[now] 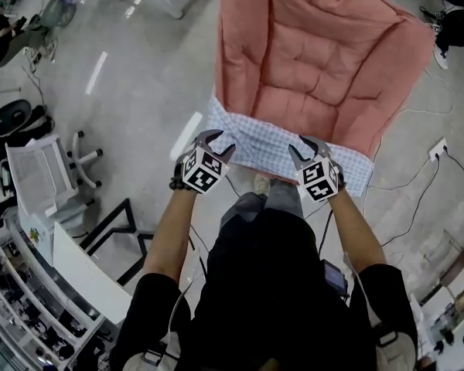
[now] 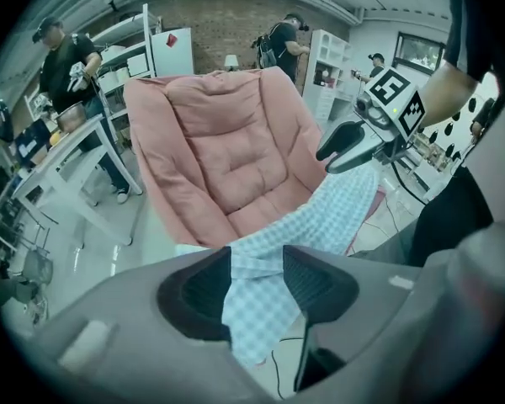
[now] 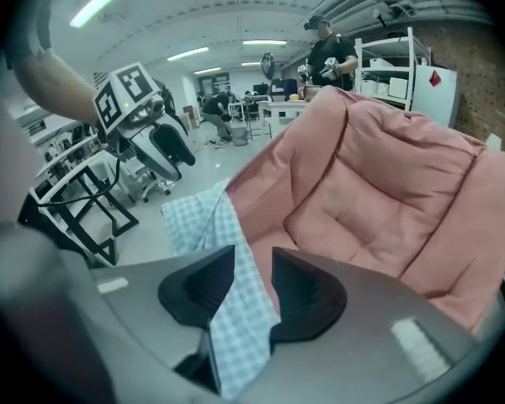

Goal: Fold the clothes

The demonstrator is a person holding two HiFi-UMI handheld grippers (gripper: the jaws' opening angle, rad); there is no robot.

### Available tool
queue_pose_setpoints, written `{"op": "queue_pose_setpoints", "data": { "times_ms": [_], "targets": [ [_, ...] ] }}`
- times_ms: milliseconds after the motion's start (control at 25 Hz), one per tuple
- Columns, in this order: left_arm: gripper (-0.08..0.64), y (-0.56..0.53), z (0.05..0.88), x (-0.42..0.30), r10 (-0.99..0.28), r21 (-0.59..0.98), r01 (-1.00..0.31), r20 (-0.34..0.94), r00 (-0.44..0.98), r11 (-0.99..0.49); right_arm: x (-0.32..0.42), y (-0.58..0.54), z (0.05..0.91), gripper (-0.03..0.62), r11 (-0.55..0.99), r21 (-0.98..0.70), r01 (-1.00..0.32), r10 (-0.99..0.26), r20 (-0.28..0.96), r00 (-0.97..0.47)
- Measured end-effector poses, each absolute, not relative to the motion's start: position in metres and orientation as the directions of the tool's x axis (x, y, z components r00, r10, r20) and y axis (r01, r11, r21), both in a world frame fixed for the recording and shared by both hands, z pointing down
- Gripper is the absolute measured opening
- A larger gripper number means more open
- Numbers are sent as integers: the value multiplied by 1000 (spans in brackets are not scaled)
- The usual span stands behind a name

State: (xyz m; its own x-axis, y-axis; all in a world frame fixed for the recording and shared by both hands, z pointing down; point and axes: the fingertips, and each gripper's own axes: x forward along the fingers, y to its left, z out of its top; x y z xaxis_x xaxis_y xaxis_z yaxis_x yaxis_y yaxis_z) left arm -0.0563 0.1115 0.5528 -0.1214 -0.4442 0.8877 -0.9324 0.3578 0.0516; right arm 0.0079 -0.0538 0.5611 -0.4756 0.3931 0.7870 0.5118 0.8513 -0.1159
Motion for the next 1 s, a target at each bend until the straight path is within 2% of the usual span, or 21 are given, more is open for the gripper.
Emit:
{"op": "queue_pose_setpoints", "data": {
  "times_ms": [280,520,680,1000],
  "targets": [
    [164,125,534,-114,-415,9,-915,893,-173,402,-59,-26,555,123,778,-199,596,515,746,-423],
    [147,160,547,-147,-410,7,-938,900,-145,347,-81,20,569,118,755,-245,608,547,746,-379],
    [147,177,581,-165,-409,30,-972,910,-69,231,-93,51,587,118,782,-266,563,533,753,-385],
    [147,197,612,-212,-450,105,-993,885,119,-56,-124,105,609,107,899,-226,375,390,801,-454]
  ]
}}
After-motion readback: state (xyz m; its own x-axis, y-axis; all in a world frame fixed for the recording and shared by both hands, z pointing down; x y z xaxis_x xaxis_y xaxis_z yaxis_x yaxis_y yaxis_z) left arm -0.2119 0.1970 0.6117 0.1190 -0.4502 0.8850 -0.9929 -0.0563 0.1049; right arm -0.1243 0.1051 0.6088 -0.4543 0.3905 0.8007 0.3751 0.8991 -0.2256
